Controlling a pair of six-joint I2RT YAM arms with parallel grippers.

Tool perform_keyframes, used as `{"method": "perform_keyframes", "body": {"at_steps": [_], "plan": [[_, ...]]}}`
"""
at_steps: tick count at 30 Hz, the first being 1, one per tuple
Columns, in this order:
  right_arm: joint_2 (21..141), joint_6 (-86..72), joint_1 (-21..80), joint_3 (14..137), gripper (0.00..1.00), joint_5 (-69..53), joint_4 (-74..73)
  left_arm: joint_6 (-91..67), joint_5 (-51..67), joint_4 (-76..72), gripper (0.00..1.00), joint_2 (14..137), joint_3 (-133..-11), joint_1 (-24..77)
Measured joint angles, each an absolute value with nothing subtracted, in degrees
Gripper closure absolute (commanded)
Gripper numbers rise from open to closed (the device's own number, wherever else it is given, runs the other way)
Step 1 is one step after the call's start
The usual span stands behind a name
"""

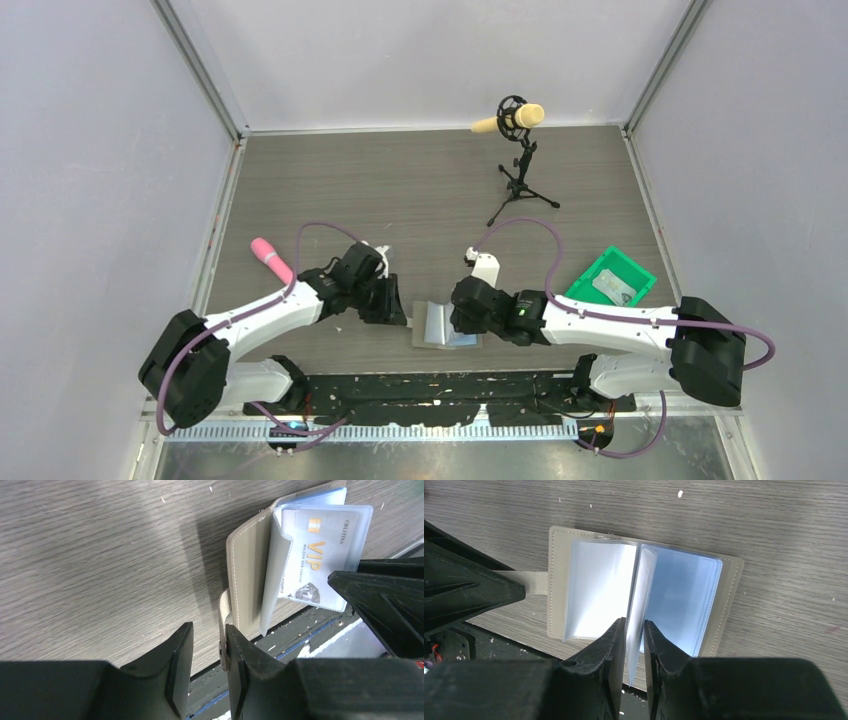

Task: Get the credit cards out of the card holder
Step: Remove the credit card from the card holder.

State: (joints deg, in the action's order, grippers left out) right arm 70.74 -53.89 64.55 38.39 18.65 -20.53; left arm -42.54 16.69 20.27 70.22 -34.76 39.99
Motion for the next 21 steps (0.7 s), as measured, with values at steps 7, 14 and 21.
{"method": "perform_keyframes", "body": {"at_steps": [7,14,21], "plan": [[70.72,-54.02,64.55,38.39,0.62,18.48,-20.18,-41.6,14.39,25.02,0.57,66.37,-37.54,40.03],[68.77,-54.24,64.55,38.63,0.61,20.58,-26.3,-43.09,17.63,22.46,0.67,65.12,-39.94,43.51],[64.1,-54.3,64.53,38.92,0.63,21.96,-27.86,-46.85,22.37,13.72,0.7,67.37,-40.12,47.4]]}}
